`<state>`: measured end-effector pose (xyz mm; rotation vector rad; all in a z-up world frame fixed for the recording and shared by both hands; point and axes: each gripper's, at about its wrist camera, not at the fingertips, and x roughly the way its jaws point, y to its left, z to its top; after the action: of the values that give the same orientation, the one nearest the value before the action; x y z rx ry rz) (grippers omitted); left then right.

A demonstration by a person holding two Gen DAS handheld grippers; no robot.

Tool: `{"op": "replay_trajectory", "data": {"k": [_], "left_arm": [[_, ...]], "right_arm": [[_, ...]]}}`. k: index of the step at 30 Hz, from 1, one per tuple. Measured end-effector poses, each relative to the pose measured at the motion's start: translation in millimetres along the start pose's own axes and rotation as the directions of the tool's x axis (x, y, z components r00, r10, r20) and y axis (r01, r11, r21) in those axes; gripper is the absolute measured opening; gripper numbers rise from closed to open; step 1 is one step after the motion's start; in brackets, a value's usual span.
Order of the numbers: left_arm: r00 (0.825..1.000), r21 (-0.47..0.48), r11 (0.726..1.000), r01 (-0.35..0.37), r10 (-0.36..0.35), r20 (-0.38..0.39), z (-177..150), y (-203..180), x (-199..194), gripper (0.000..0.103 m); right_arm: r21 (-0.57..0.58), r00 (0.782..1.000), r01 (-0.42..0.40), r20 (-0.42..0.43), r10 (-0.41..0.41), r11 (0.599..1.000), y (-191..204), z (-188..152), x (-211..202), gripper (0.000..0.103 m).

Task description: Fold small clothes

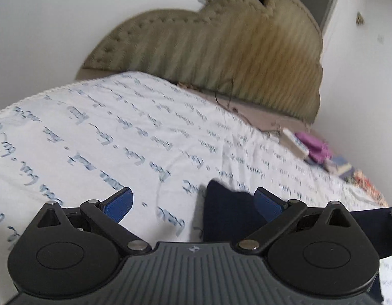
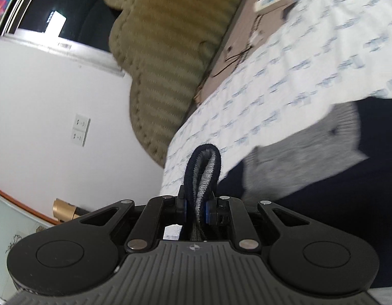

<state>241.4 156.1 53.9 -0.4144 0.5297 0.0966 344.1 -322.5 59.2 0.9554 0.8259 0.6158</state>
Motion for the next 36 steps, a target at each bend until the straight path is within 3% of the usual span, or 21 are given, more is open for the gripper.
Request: {"op": "replay_trajectory", "data": {"k": [6,11,14,16,18,20,22,23,24,25,30,33,36], "left_arm": [[0.998,0.029,0.999,0.015,-0.014,-0.061,-5.4,-18.9,19.4,0.102],[0.995,0.102,0.994,0.036,-0.026,-0.096,-2.2,-40.2,31.8,0.102],[0.988,0.164,0.985,0.055,-0.031,-0.148,-1.8,-55.1,46.5,0.102],[0.979,0.227,0.973,0.053,-0.006,-0.203,-6.1,-66.8,62.5,0.093],[0.968,0.272,0.959,0.074,-0.003,-0.253,-11.4,-76.0,76.7,0.072],[0.954,0.278,0.957,0.079,0.009,-0.301,-17.1,-78.6,91.7,0.060],[0.949,0.284,0.957,0.059,0.034,-0.313,-21.2,-79.6,102.3,0.058],[0.951,0.304,0.951,0.057,0.041,-0.305,-21.8,-82.9,103.5,0.044],[0.952,0.322,0.945,0.061,0.042,-0.304,-21.8,-86.3,103.7,0.018],[0.952,0.323,0.944,0.067,0.037,-0.303,-20.6,-88.7,102.5,0.009],[0.955,0.391,0.919,0.042,0.078,-0.286,-21.0,-93.0,99.6,0.008],[0.959,0.413,0.910,0.026,0.094,-0.268,-25.7,-93.7,100.3,0.008],[0.966,0.472,0.882,0.011,0.113,-0.234,-32.6,-99.9,99.3,0.008]], "right_arm": [[0.052,0.998,0.018,0.065,-0.022,0.998,-40.4,3.0,-44.9,0.017],[0.070,0.995,-0.016,0.096,0.009,0.997,-57.6,9.2,-66.3,0.017],[0.087,0.995,0.016,0.097,-0.024,0.996,-74.7,9.3,-70.3,0.017],[0.100,0.992,0.102,0.068,-0.109,0.990,-91.0,7.1,-65.1,0.017],[0.118,0.987,0.146,0.043,-0.152,0.982,-106.7,2.7,-60.3,0.017],[0.135,0.984,0.167,0.040,-0.174,0.977,-119.7,-2.0,-59.1,0.017],[0.151,0.984,0.165,0.040,-0.173,0.975,-128.6,-5.3,-58.8,0.017],[0.154,0.983,0.171,0.038,-0.179,0.973,-131.5,-6.0,-58.5,0.017],[0.155,0.983,0.175,0.036,-0.182,0.972,-133.5,-6.6,-57.8,0.017],[0.152,0.983,0.175,0.037,-0.183,0.973,-134.1,-6.1,-57.6,0.016],[0.048,0.979,0.168,0.108,-0.172,0.985,-109.2,3.2,-70.4,0.014],[0.043,0.953,0.296,0.050,-0.298,0.954,-126.2,6.9,-56.3,0.014],[0.054,0.960,0.268,0.067,-0.271,0.962,-132.7,2.5,-53.3,0.014]]}}
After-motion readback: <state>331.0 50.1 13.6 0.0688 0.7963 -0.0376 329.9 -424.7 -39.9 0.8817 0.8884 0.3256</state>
